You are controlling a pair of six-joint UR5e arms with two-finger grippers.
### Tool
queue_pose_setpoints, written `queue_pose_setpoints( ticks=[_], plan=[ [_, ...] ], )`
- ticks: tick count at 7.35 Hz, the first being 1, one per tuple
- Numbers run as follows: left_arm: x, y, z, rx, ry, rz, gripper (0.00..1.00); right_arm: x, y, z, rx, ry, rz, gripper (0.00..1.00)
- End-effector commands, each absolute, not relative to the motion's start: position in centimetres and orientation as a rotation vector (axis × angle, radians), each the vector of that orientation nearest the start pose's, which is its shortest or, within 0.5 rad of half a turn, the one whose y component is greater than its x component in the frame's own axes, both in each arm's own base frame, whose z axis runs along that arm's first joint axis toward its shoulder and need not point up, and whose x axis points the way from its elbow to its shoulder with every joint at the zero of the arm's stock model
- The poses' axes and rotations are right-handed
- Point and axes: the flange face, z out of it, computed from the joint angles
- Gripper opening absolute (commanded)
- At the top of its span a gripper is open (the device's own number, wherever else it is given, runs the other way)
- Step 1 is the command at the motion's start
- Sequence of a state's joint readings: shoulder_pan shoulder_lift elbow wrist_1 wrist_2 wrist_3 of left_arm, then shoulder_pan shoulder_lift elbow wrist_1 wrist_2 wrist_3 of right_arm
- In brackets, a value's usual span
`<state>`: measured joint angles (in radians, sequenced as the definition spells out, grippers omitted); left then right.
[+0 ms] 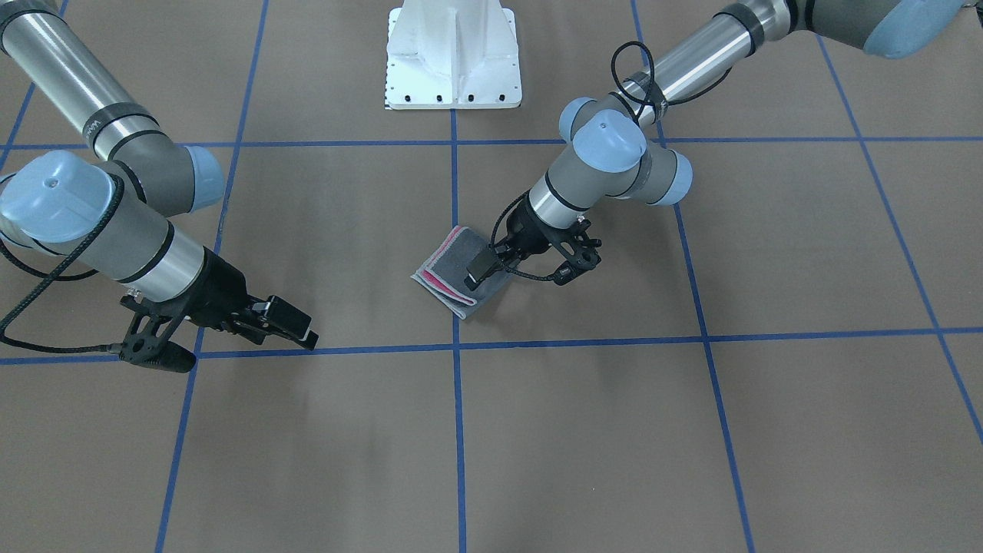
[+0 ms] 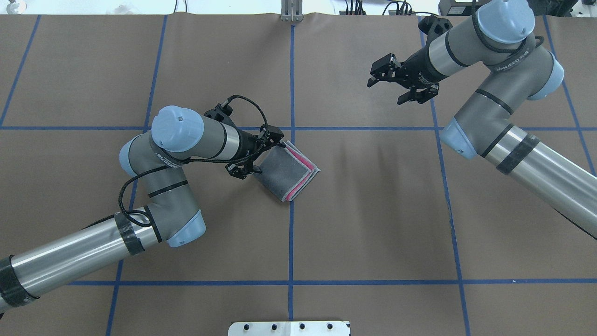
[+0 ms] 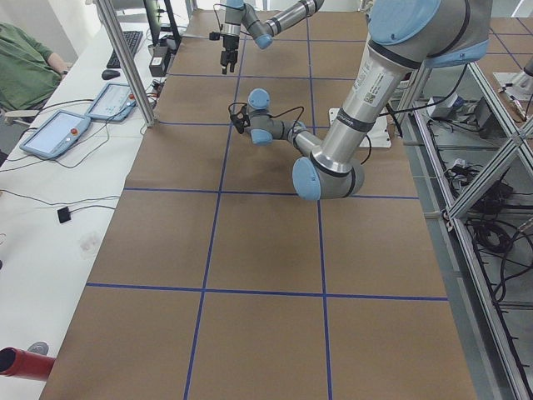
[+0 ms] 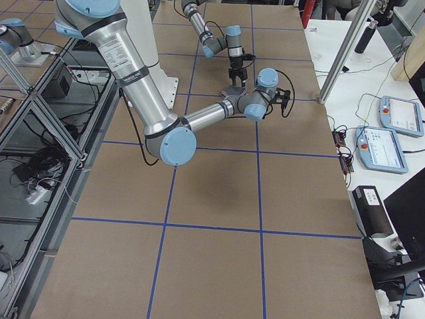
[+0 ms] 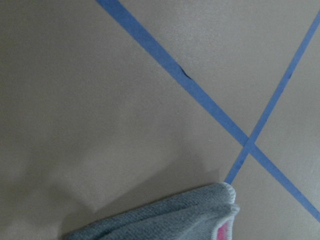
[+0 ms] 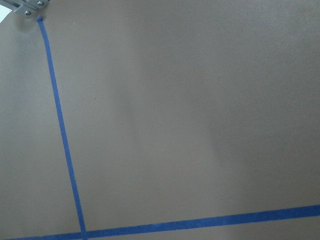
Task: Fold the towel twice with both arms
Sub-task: 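Open the left gripper and release the folded grey towel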
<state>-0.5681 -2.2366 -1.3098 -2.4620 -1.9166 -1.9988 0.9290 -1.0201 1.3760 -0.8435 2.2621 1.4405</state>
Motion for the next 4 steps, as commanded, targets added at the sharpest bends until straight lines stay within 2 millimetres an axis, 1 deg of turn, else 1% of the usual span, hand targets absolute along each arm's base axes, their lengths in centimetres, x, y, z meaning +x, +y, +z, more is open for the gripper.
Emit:
queue_pose_setpoints(
  ticks=[1, 2, 3, 4],
  plan=[
    [55.6, -48.8, 26.2, -0.201, 1.347, -0.618, 1.00, -35.1, -61.2, 33.6, -0.024, -1.214, 0.330, 1.00],
    [53.3, -50.3, 25.2, -0.197, 1.360, -0.575, 1.00, -33.6, -61.9, 33.7, -0.030, -1.221, 0.336, 1.00],
    [50.8, -52.3, 25.1, -0.166, 1.369, -0.567, 1.00, -31.7, -62.4, 34.3, -0.025, -1.224, 0.323, 1.00],
    [48.6, -53.8, 26.6, -0.098, 1.355, -0.502, 1.00, -29.0, -63.4, 35.4, -0.013, -1.210, 0.331, 1.00]
  ],
)
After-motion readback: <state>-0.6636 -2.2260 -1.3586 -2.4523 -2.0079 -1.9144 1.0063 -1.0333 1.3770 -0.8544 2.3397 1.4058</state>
